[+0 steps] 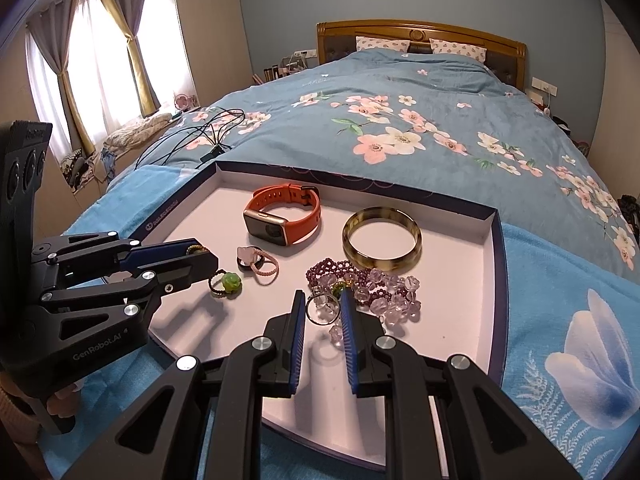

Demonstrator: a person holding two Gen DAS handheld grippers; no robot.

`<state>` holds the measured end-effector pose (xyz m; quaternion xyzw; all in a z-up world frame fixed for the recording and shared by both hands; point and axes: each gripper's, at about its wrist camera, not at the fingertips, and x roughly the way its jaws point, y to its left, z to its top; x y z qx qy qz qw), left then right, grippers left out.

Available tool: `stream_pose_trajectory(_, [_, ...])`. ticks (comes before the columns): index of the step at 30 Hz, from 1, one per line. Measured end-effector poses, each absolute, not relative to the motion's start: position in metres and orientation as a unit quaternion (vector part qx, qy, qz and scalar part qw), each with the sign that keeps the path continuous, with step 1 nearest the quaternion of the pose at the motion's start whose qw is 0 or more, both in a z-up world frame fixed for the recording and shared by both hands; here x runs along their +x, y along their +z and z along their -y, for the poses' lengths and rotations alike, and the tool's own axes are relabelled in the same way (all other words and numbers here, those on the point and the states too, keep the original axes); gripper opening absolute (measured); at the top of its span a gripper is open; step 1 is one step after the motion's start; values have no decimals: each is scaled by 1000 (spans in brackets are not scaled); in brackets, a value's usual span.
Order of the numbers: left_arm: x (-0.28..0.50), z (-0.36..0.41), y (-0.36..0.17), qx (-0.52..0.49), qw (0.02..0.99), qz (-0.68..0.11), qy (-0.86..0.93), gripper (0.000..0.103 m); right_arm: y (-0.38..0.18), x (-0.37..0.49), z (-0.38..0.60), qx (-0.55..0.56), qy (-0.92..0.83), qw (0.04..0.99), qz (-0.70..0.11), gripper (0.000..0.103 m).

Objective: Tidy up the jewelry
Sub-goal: 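Lower the silver ring into the tray with the right tool while the left tool lowers the jade ring there, then open both tools to release the silver ring and jade ring in the tray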

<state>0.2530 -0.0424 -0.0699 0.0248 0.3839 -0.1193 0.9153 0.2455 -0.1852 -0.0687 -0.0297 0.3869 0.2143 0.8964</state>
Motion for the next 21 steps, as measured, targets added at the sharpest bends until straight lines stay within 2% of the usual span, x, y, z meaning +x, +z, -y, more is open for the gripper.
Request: stream_pose_trajectory(21, [258,43,-78,24,912,-393,-115,20,-78,255,180,-38,200,893,-401,16])
